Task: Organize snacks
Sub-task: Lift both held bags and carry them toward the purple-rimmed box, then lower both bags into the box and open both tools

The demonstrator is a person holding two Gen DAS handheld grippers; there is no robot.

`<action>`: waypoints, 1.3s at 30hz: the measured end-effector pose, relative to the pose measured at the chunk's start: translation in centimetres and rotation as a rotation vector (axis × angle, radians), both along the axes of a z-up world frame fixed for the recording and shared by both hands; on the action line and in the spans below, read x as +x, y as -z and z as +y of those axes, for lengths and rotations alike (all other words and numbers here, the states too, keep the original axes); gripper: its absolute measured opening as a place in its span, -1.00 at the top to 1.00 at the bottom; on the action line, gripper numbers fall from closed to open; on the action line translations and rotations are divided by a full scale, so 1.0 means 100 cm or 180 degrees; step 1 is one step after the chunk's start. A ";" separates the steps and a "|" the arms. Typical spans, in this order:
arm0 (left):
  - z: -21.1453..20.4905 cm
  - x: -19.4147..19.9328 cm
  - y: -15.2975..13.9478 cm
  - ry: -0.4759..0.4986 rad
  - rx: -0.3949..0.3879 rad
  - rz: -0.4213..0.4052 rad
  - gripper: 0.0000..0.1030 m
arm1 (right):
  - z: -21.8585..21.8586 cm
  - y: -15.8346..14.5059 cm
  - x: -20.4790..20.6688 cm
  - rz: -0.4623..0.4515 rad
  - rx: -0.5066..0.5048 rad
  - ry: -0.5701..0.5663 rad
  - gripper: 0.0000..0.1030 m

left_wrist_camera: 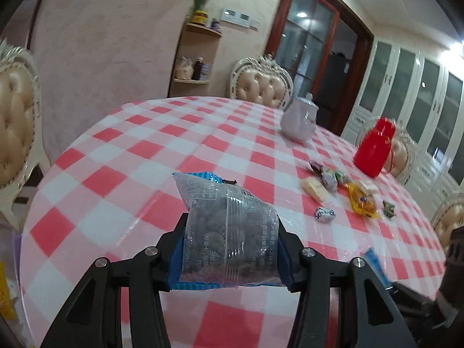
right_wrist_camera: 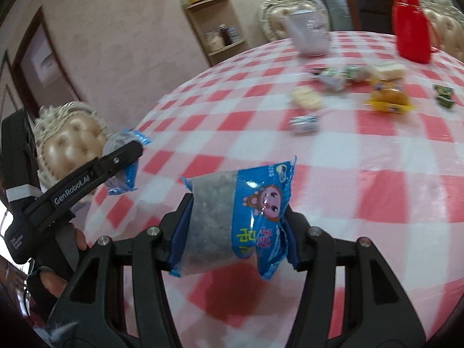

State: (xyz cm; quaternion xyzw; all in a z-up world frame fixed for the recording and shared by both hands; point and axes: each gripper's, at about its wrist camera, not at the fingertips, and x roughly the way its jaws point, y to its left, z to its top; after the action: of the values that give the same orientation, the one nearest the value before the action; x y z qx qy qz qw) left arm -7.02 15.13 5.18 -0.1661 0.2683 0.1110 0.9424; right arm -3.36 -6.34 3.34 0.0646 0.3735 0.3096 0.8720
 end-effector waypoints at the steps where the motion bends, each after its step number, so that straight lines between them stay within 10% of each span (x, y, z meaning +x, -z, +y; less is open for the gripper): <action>1: 0.005 -0.008 -0.001 -0.0058 0.0018 -0.0033 -0.02 | 0.009 0.000 -0.004 0.0005 0.0027 -0.0073 -0.14; 17: 0.089 -0.118 -0.012 -0.0684 0.0189 -0.0007 -0.02 | 0.129 0.006 -0.055 0.0048 0.0013 -0.0939 -0.14; 39: 0.206 -0.231 0.036 -0.1875 0.0250 0.0698 -0.03 | 0.260 0.019 -0.175 0.0085 -0.0180 -0.2490 -0.17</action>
State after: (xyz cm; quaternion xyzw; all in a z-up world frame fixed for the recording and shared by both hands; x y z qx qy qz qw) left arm -30.09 35.70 1.63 -0.1872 0.3042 0.4067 0.8409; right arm -20.85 19.62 1.44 -0.1027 0.3897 0.6073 0.6847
